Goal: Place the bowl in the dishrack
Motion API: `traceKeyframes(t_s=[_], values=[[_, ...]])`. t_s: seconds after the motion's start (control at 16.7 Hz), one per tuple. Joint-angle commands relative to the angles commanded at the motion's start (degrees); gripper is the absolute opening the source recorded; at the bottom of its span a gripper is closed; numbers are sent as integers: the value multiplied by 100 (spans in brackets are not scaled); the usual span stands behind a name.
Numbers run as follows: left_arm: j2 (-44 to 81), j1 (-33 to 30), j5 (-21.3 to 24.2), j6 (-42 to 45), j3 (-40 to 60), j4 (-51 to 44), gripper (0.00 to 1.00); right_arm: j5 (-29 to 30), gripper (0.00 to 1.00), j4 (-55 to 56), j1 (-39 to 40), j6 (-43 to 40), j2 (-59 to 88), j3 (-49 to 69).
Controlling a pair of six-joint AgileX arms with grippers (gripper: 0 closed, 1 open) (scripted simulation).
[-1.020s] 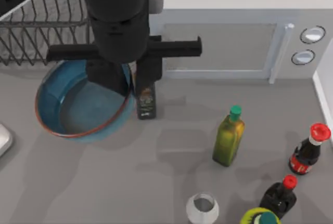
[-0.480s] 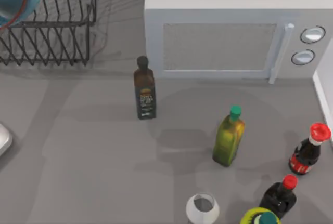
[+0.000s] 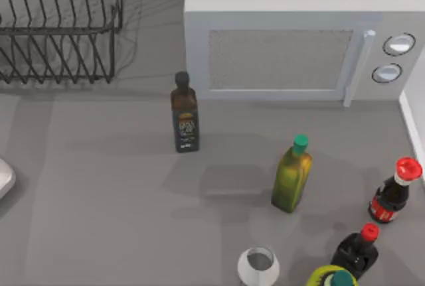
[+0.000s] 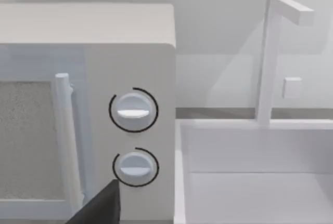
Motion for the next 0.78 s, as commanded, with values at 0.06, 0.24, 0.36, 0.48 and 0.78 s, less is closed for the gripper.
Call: traceKeyframes(t_s=[0.06,0.24,0.36,0.48,0.78], values=[[-269,136,83,133,-216,254,0,0,100,0,0,0,0,0],[-785,355,259,348,-620,656,0,0,100,0,0,0,0,0],[-842,371,281,367,-658,681,0,0,100,0,0,0,0,0],[-842,371,281,367,-658,681,0,0,100,0,0,0,0,0],[-442,309,238,365,-650,1061,0,0,100,0,0,0,0,0]])
